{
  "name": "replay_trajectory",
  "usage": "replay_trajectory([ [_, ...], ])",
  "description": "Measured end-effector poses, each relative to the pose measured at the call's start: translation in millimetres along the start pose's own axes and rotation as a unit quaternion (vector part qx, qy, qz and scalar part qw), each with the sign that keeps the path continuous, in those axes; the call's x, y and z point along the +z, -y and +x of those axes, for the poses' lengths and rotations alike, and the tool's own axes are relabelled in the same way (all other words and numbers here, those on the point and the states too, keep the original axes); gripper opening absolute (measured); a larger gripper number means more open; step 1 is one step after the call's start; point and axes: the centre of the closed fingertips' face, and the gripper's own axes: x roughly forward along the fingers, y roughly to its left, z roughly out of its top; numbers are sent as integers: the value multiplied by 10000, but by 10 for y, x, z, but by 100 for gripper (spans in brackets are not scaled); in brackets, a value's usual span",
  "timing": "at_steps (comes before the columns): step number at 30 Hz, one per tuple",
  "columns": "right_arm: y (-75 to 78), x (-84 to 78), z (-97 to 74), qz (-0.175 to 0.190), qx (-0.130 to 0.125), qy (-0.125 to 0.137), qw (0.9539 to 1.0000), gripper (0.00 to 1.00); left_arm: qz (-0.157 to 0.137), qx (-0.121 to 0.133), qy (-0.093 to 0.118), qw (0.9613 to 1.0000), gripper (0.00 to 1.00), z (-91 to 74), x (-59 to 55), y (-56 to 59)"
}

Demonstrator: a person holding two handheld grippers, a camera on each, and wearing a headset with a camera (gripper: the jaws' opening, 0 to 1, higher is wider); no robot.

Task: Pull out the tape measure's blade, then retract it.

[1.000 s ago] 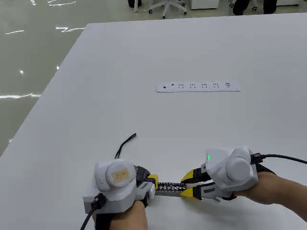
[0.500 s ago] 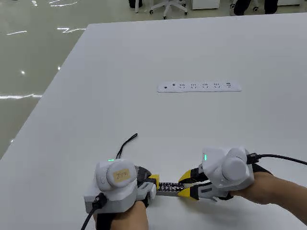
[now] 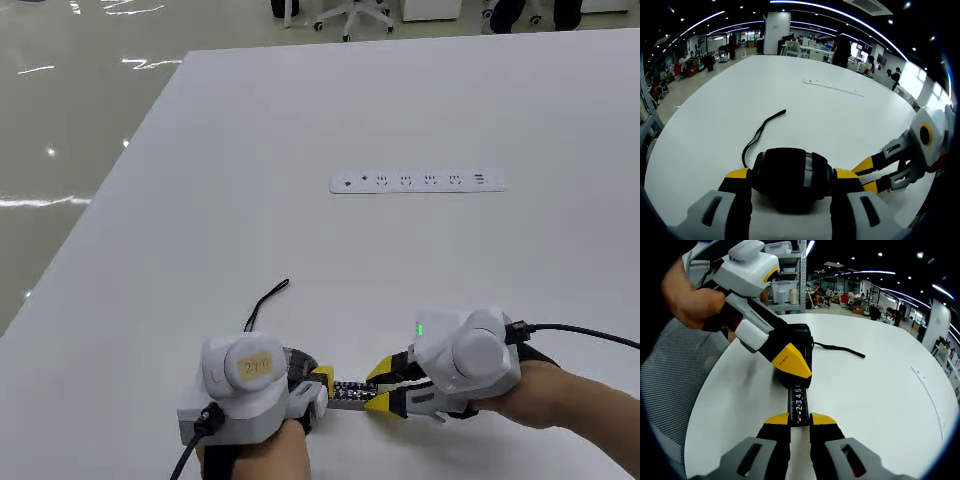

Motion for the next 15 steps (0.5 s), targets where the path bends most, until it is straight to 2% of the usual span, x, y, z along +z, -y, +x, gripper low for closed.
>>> replay_trajectory([
  [15,1,45,47,-29,6,-51,10000,14,-32,-37,-22,10000,59,-5,4,-10],
])
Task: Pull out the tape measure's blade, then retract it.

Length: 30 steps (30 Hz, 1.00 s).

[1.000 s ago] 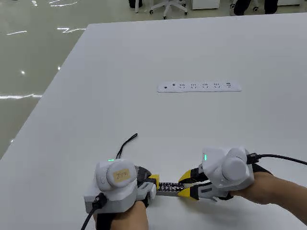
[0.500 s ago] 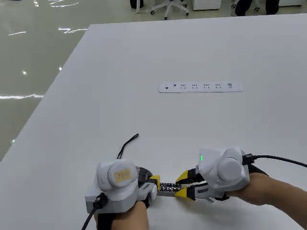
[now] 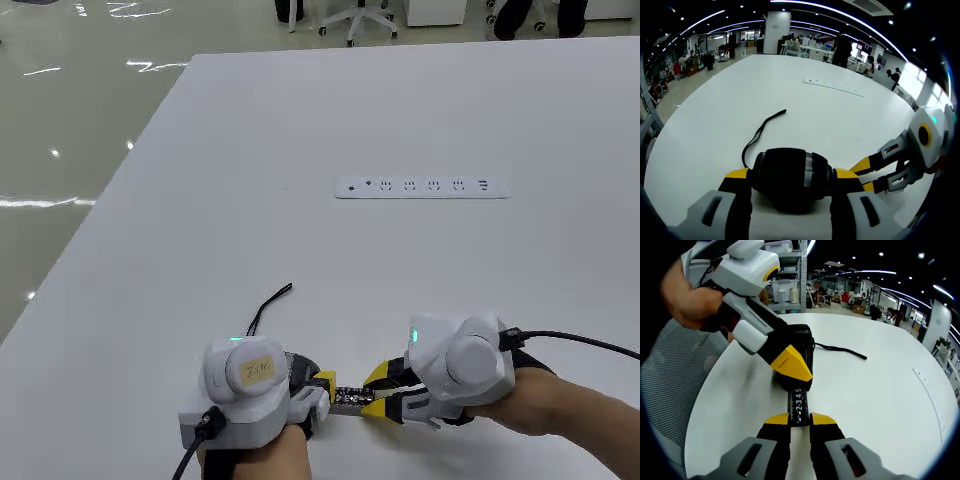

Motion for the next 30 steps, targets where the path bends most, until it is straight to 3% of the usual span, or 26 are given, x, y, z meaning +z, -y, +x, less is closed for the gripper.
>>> replay_trajectory([
  [30,-21,140,110,-75,8,-34,10000,14,-147,-130,-46,9998,58,-25,10,-73],
])
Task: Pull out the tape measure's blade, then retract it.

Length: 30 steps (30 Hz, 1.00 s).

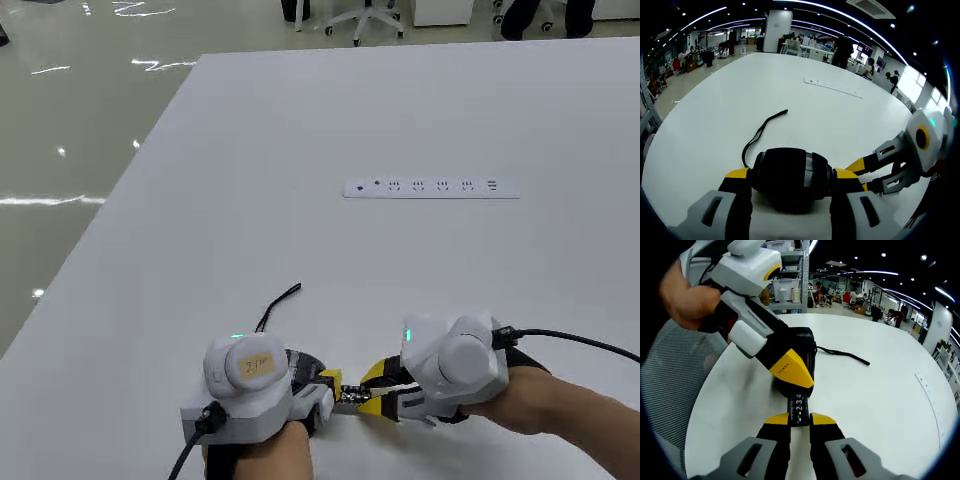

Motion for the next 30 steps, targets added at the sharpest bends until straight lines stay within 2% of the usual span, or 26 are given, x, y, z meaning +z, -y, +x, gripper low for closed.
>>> replay_trajectory([
  [30,0,128,117,-34,31,27,10000,13,-94,-79,6,9999,58,-7,16,-25],
])
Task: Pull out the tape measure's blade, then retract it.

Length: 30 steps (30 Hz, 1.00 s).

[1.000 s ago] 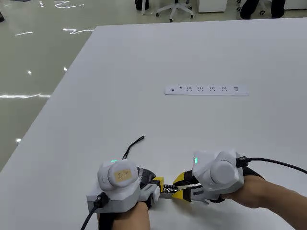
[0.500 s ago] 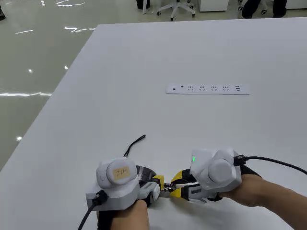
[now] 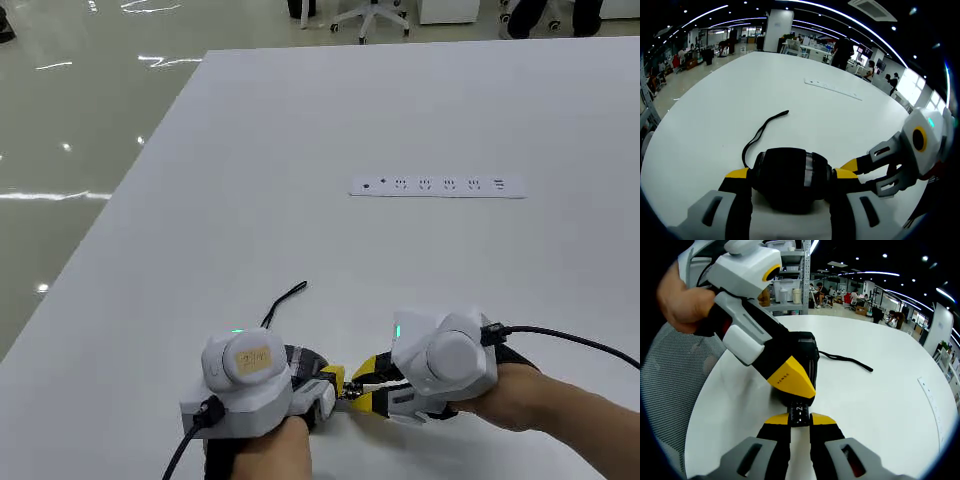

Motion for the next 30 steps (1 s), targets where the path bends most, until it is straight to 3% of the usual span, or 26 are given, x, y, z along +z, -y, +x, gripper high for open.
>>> replay_trajectory([
  [30,-9,53,121,82,-83,-17,9999,14,15,23,-5,10000,59,2,-13,9],
])
